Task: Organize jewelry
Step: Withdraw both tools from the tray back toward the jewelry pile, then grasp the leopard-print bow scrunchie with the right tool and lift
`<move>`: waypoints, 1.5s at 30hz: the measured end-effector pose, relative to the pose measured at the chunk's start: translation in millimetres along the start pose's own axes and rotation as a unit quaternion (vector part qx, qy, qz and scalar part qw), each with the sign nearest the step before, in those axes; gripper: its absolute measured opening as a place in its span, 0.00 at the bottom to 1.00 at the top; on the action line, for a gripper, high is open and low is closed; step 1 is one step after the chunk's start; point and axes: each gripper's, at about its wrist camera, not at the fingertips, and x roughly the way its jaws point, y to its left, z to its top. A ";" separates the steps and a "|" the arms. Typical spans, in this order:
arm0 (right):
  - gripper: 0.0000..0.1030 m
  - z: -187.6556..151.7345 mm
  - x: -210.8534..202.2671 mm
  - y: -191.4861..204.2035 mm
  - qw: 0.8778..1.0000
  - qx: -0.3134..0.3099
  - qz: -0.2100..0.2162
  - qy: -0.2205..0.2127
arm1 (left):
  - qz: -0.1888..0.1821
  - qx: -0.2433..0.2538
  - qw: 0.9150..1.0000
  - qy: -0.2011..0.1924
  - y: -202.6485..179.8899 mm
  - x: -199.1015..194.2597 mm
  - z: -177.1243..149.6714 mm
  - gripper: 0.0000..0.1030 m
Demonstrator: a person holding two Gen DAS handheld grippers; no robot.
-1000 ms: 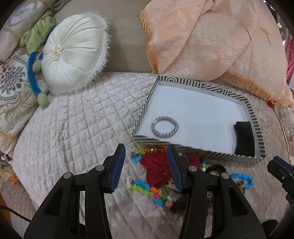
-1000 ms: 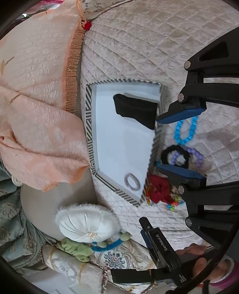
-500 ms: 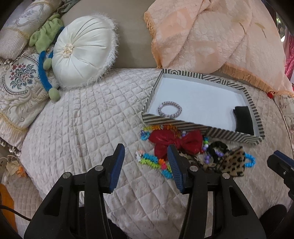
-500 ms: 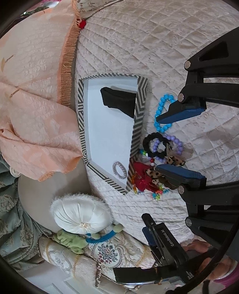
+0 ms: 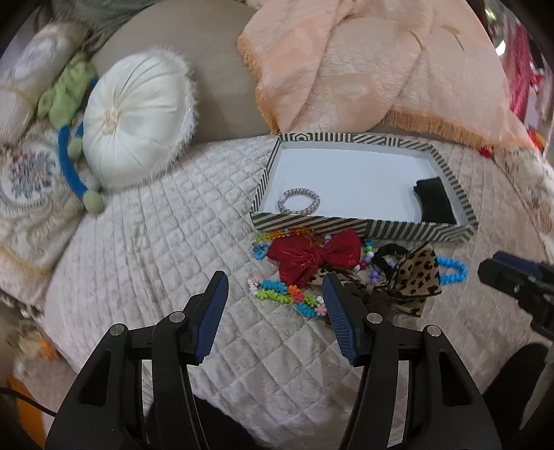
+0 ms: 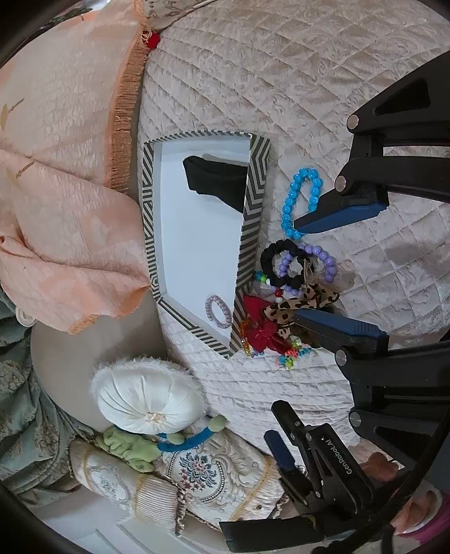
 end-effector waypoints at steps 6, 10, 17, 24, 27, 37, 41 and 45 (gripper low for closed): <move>0.43 -1.0 3.4 0.7 1.000 -0.002 0.000 0.003 | 0.011 0.001 1.000 -0.010 9.1 -3.2 -0.5 0.55; 0.43 -2.8 5.6 0.6 1.000 -0.005 -0.003 0.006 | 0.024 0.030 0.999 0.007 11.4 5.1 -2.8 0.55; 0.43 -6.8 7.8 -3.1 1.000 -0.005 -0.004 0.010 | -0.011 -0.034 0.998 0.056 43.6 24.5 -10.0 0.55; 0.43 -12.4 20.0 4.0 0.999 -0.019 0.018 0.029 | -0.056 -0.099 0.990 0.080 60.1 38.3 -5.8 0.55; 0.43 -16.9 30.6 11.7 0.998 -0.033 0.034 0.041 | -0.072 -0.113 0.987 0.091 59.3 45.4 -1.5 0.55; 0.45 -10.7 76.5 31.0 0.995 -0.083 0.018 0.059 | -0.098 -0.141 0.978 0.115 65.2 66.4 5.0 0.55; 0.51 -2.6 97.2 42.5 0.989 -0.125 0.023 0.076 | -0.099 -0.153 0.975 0.128 74.8 75.3 2.7 0.55; 0.51 0.1 124.1 48.4 0.983 -0.136 0.047 0.113 | -0.100 -0.159 0.972 0.138 77.9 82.3 -0.2 0.55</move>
